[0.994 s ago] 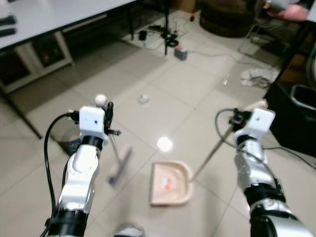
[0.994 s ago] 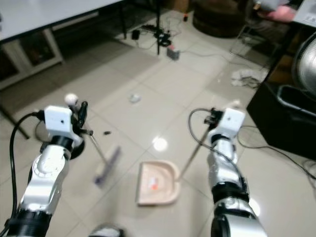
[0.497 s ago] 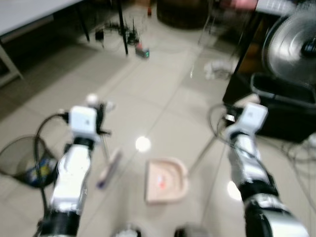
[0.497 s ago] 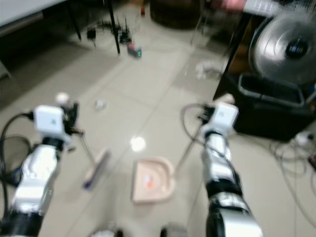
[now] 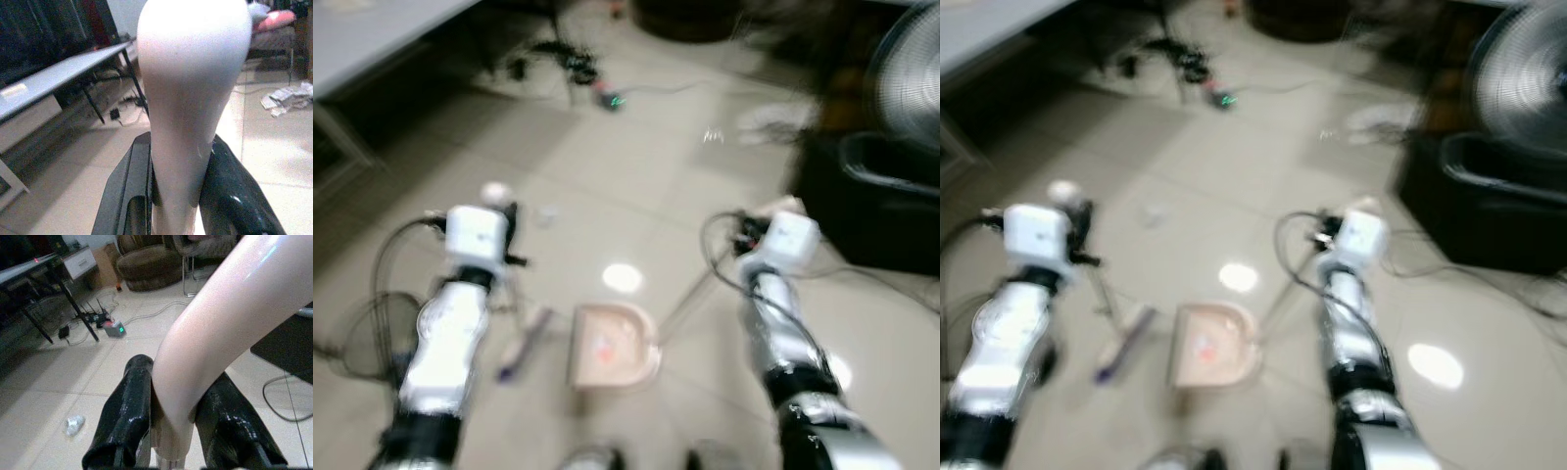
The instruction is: Sweep floor
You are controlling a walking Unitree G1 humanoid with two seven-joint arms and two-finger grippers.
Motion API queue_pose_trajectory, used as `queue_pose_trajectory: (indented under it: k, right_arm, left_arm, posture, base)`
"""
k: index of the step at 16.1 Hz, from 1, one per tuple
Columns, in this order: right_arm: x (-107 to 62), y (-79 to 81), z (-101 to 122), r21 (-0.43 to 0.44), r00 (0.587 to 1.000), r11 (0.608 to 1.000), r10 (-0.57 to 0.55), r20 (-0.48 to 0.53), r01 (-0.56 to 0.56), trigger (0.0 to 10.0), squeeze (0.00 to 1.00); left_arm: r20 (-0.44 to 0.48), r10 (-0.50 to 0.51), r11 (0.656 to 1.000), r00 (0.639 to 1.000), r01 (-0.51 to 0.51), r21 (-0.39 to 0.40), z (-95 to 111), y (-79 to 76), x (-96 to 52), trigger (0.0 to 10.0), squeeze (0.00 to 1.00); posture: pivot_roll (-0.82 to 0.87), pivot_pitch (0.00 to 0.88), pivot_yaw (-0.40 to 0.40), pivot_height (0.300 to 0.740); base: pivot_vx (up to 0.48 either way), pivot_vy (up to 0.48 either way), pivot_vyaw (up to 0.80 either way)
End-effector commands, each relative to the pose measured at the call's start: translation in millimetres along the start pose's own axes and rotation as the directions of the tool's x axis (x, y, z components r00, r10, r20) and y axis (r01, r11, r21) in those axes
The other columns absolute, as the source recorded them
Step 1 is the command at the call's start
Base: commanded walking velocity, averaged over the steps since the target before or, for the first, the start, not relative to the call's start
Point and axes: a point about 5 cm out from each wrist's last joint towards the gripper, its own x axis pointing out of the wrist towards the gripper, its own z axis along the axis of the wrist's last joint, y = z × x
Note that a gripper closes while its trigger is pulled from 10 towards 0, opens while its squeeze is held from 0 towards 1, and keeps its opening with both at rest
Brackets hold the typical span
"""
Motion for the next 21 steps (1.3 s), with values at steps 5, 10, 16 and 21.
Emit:
queue_pose_trajectory:
  k: [5, 10, 16, 21]
  right_arm:
    - [4.4, 18.2, 23.8, 0.011, 0.989, 0.999, 0.036, 0.144, -0.038, 10.0, 0.00]
    - [16.3, 7.5, 75.2, -0.178, 0.940, 0.982, 0.113, 0.323, -0.057, 10.0, 0.00]
    - [24.8, 2.9, 87.4, -0.341, 0.943, 0.935, 0.198, 0.269, -0.099, 10.0, 0.00]
    - [17.0, -5.8, 85.9, -0.380, 0.955, 0.915, 0.225, 0.196, -0.137, 10.0, 0.00]
  left_arm:
    - [0.056, 0.040, 0.999, 0.998, -0.041, 0.008, 10.1, 11.9, -3.1, 10.0, 0.00]
    - [0.111, 0.044, 0.998, 0.993, -0.038, -0.059, 13.2, -1.8, 10.1, 10.0, 0.00]
    - [0.139, 0.065, 0.998, 0.988, -0.062, -0.026, 13.4, 6.4, 16.3, 10.0, 0.00]
    - [0.151, 0.074, 0.997, 0.986, -0.072, -0.019, 10.2, 7.5, 9.9, 10.0, 0.00]
  posture:
    - [0.12, 0.137, 0.104, 0.740]
    - [0.06, 0.145, 0.030, 0.740]
    - [0.04, 0.156, 0.007, 0.740]
    - [0.02, 0.150, -0.019, 0.740]
  base:
    - [0.480, 0.000, 0.48]
    - [0.480, 0.000, 0.00]
    - [0.480, 0.000, 0.00]
    - [0.480, 0.000, 0.00]
